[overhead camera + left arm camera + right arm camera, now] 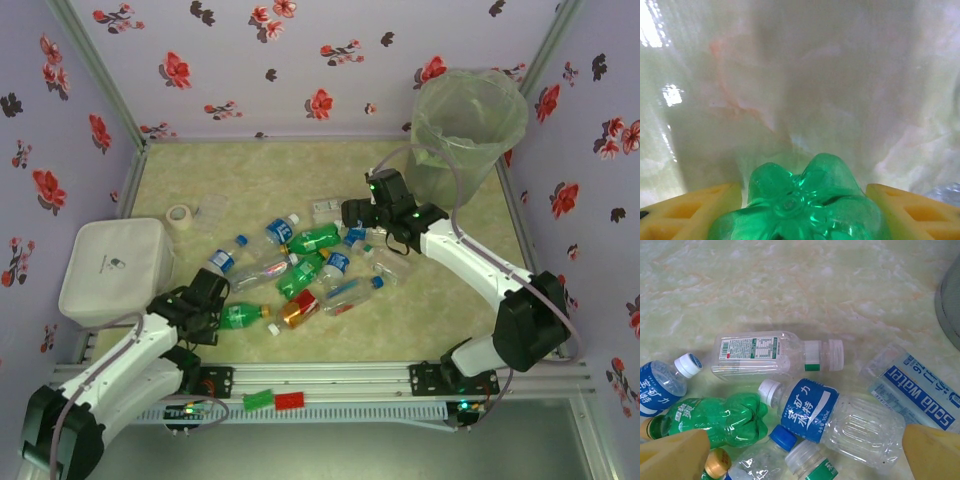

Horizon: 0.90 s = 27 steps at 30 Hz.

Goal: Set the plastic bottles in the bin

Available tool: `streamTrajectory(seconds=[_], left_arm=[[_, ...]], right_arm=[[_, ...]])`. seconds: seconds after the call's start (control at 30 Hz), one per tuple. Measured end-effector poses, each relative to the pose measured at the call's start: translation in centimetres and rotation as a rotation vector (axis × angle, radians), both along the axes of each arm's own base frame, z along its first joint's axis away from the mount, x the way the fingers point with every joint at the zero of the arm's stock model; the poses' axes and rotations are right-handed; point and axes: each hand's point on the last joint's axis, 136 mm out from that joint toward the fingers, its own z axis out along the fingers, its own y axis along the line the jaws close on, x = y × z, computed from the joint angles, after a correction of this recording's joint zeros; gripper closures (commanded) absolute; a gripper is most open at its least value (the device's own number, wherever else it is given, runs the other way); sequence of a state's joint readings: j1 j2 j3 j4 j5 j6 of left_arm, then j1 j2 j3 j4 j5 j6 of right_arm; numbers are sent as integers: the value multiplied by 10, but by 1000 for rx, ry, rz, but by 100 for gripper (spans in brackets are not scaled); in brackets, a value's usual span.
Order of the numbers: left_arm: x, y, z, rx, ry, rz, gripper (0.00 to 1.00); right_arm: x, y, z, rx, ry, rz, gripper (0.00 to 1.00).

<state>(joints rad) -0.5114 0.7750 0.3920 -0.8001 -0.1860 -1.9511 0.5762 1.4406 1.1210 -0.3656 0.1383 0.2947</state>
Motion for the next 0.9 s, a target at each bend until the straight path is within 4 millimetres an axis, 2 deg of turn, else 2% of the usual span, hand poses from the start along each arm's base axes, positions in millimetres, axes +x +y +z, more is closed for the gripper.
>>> streamTrajectory(seconds=[0.07,0.17,0.3,0.47,0.63,0.8,0.9], left_arm=[[4,2,8,10,-40,-12,49],[18,4,30,37,-141,-56,49],[47,0,70,75,-332,-147,49],[88,-17,116,139,-521,-277,51],[137,-51,150,181,-646,-424,52],[180,-100,185,150,-752,-593,52],[195,-129,203,110,-823,-676,52]], right_arm=[[-1,3,0,12,6,14,0],[-4,8,1,34,16,40,0],[-10,18,11,95,-3,90,0],[-20,35,35,211,-49,179,0],[-31,56,52,315,-67,281,0],[-52,84,60,426,-49,423,0],[-64,98,69,470,-51,500,0]])
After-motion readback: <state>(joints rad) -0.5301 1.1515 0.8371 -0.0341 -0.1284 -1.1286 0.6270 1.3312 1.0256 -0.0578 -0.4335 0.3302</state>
